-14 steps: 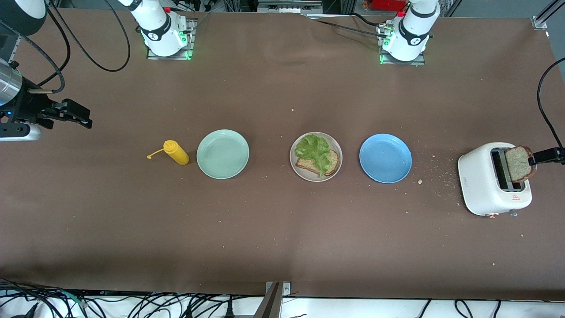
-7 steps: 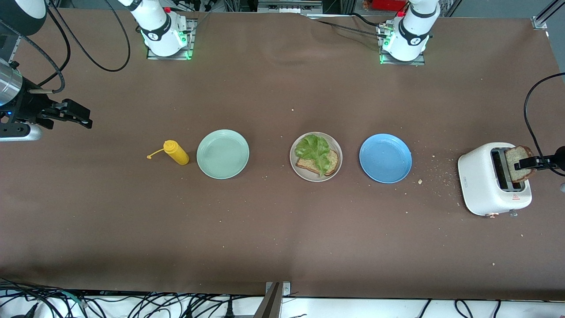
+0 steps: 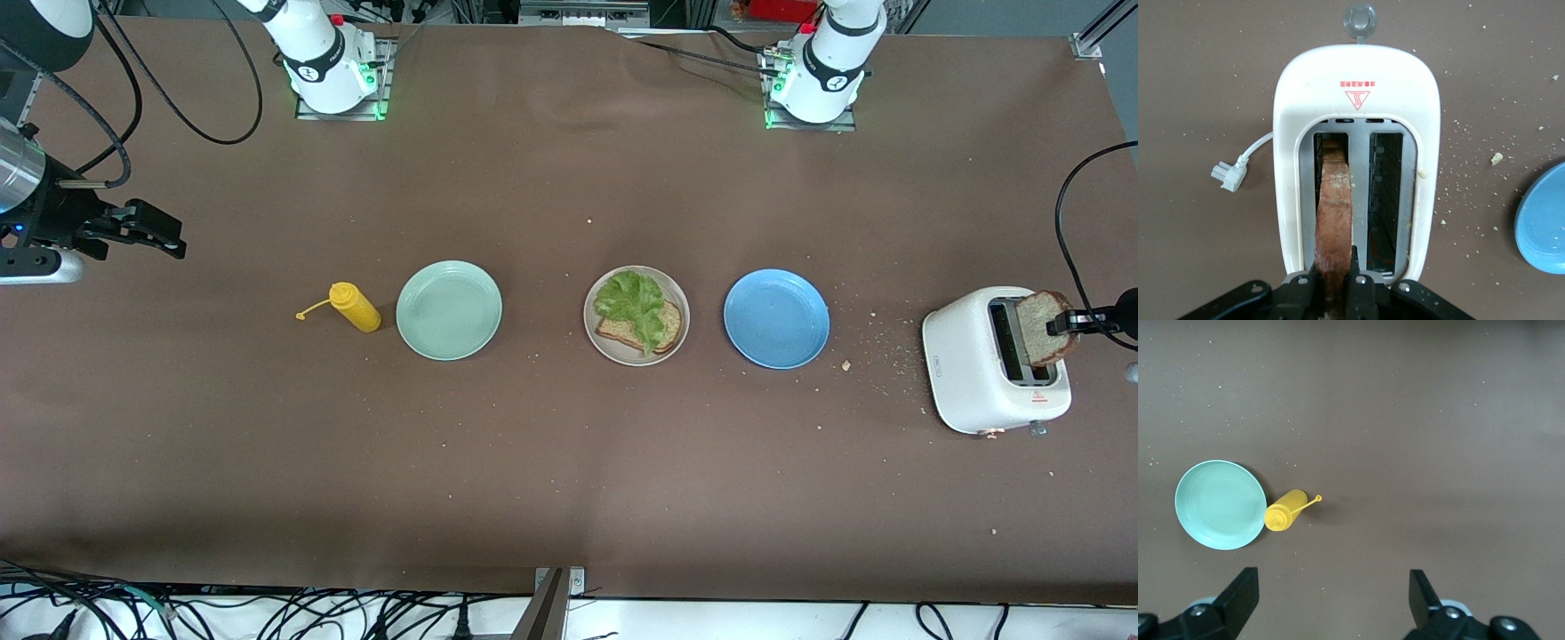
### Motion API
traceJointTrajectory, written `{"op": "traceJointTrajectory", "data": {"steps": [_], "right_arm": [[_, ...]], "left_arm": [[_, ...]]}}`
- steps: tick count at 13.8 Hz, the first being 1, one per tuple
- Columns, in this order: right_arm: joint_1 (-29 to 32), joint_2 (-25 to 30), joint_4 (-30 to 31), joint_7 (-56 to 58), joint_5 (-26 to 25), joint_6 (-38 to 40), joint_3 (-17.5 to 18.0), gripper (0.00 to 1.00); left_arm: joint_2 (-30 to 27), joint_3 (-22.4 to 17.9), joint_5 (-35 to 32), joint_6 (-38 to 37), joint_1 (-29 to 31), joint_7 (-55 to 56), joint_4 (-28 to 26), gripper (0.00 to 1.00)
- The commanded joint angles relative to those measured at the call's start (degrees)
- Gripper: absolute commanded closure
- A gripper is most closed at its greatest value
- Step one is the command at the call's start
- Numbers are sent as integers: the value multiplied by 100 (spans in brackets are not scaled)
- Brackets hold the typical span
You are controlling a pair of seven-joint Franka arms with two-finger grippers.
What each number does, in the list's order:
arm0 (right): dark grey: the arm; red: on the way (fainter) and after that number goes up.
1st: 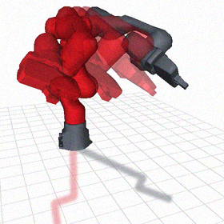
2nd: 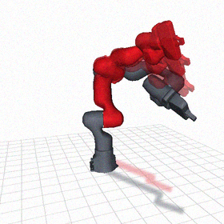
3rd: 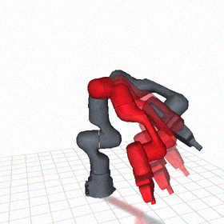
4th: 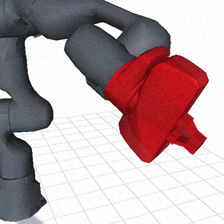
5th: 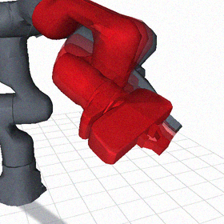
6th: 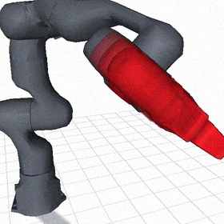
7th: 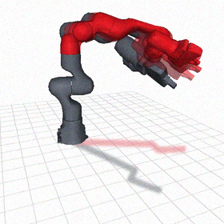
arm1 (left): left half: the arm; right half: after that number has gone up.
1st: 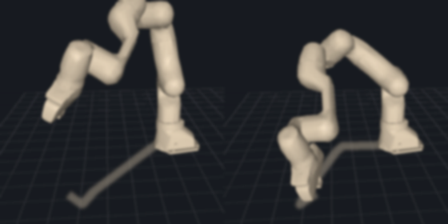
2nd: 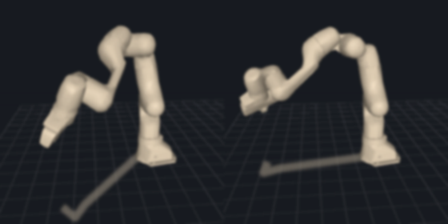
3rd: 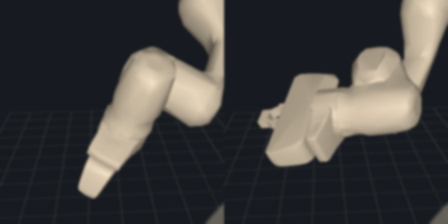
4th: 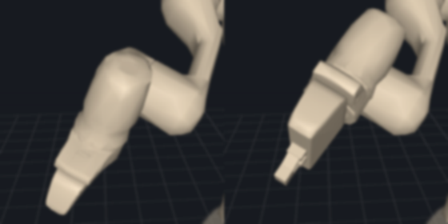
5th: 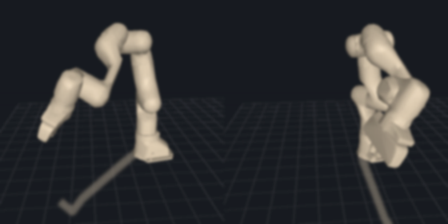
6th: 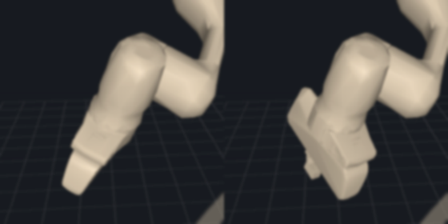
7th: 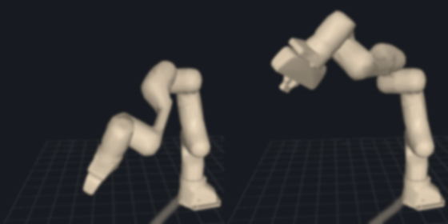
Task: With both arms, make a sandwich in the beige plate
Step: 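Grasp the toaster bread slice with the left gripper and lift it, then carry the bread slice with the left gripper over the beige plate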
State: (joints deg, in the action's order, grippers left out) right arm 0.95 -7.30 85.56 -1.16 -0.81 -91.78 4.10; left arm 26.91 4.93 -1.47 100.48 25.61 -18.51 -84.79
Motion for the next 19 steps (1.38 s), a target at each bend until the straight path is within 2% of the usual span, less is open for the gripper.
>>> {"op": "traceJointTrajectory", "data": {"steps": [1, 6, 11, 12, 15, 17, 19], "right_arm": [[-15, 1, -13, -77, -86, -6, 12, 0], [-15, 1, -13, -77, -86, 3, 12, 0], [-15, 1, -13, -77, -86, 3, 12, 0], [-15, 1, -13, -77, -86, 3, 12, 0], [-15, 1, -13, -77, -86, 3, 12, 0], [-15, 1, -13, -77, -86, -6, 12, 0], [-15, 1, -13, -77, -86, -6, 12, 0]], "left_arm": [[-326, 78, 24, -694, 14, -101, 269, 100], [-739, 131, 15, -1601, -495, -83, 929, 100], [-1013, 183, 111, -1716, -1540, 4, 1000, 100], [-1013, 253, 138, -1716, -1725, 248, 991, 100], [-890, 858, 147, -1708, -2077, 1154, 965, 100], [-636, 1044, 478, -1681, -2253, 1506, 973, 100], [-390, 1045, 1416, -1681, -2394, 1657, 912, 100]]}}
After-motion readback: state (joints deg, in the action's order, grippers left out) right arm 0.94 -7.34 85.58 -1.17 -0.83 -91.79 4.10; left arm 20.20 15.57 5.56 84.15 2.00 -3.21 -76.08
